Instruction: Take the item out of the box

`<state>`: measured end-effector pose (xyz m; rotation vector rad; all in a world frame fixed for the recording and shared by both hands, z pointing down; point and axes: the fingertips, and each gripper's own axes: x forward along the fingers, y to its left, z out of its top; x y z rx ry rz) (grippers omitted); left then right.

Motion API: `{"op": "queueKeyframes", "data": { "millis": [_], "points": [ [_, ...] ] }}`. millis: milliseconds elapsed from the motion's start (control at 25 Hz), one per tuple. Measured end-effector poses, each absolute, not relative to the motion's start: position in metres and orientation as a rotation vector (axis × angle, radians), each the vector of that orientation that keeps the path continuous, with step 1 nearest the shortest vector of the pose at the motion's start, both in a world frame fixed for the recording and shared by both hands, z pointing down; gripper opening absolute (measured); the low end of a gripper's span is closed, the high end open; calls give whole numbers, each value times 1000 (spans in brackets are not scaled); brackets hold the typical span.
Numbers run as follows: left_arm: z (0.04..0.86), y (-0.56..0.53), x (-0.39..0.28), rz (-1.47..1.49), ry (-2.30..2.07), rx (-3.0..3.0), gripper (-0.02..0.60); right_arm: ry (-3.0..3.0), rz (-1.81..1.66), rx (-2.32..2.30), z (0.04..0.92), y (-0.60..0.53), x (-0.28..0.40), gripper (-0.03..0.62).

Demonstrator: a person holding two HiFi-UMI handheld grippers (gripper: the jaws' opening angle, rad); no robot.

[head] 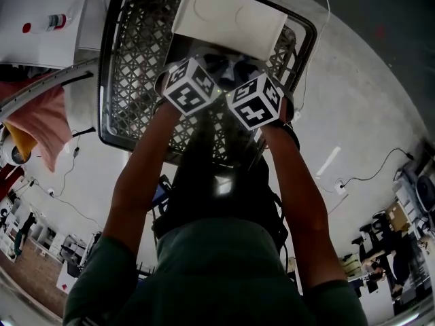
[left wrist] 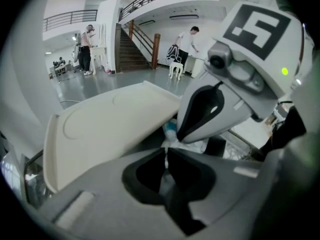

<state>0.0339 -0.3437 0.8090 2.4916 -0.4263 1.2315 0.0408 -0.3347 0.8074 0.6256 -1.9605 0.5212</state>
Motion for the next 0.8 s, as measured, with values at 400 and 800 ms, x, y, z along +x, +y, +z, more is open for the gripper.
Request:
{"op": "queueKeyframes", "data": {
  "millis": [400, 800],
  "points": [
    [776, -349, 31, 1214, -459, 2533, 13, -2009, 520, 674, 778, -340, 39, 5],
    [739, -343, 33, 1197, -465, 2572, 5, -2041, 537, 698, 743, -333, 41, 3]
  ]
}}
